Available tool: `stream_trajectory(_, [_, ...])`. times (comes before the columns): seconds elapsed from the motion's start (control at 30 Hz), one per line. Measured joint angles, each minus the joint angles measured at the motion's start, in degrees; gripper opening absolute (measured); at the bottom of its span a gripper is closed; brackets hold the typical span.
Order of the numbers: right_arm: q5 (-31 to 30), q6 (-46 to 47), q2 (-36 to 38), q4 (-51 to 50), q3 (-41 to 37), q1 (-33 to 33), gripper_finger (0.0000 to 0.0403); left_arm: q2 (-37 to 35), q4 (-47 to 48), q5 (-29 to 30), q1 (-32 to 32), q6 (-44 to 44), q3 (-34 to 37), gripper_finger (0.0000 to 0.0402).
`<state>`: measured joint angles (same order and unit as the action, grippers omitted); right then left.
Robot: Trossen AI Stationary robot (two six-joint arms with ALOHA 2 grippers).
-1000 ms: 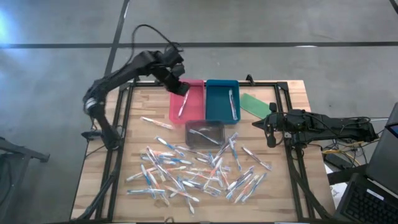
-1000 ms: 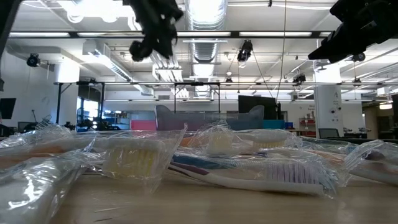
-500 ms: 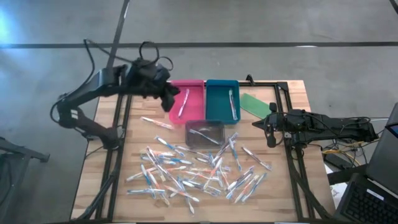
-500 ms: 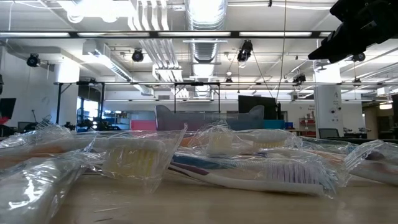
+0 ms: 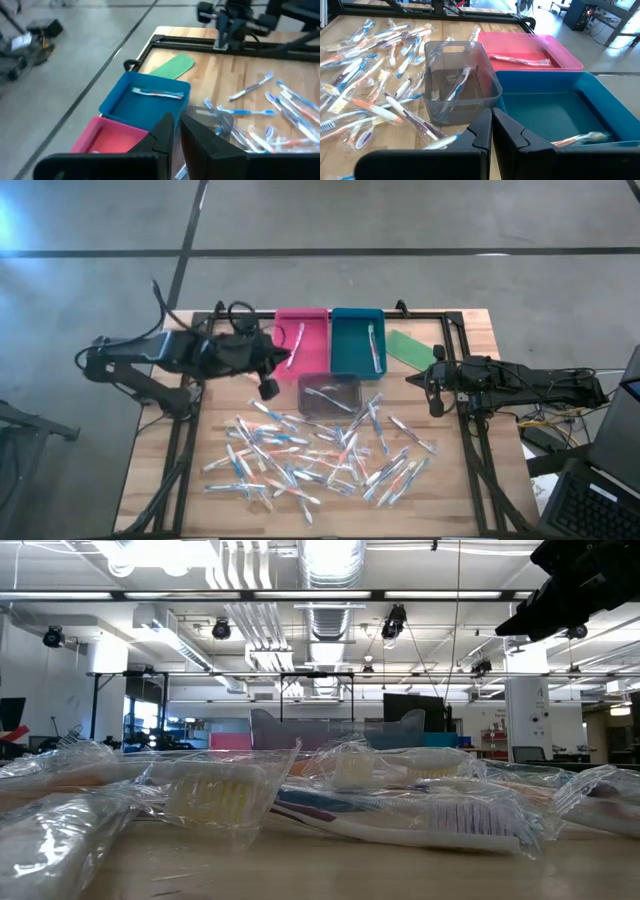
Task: Pick & Place Toothbrushes
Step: Put the orange toothbrush into the blue bin
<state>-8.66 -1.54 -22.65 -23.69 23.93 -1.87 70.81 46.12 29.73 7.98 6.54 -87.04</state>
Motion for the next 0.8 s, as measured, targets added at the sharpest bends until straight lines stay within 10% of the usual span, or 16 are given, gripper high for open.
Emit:
stream_trajectory(0.57, [0.0,0.0,0.0,0.0,0.0,0.0,0.0008,-25.9,-28.6,-0.2,0.2,-30.4,41.5,0.0012])
stream_trajectory(0.8, [0.0,0.0,0.0,0.0,0.0,0.0,0.0008,-28.4,-23.8,1.7,-0.8,-25.7,49.0,0.0017])
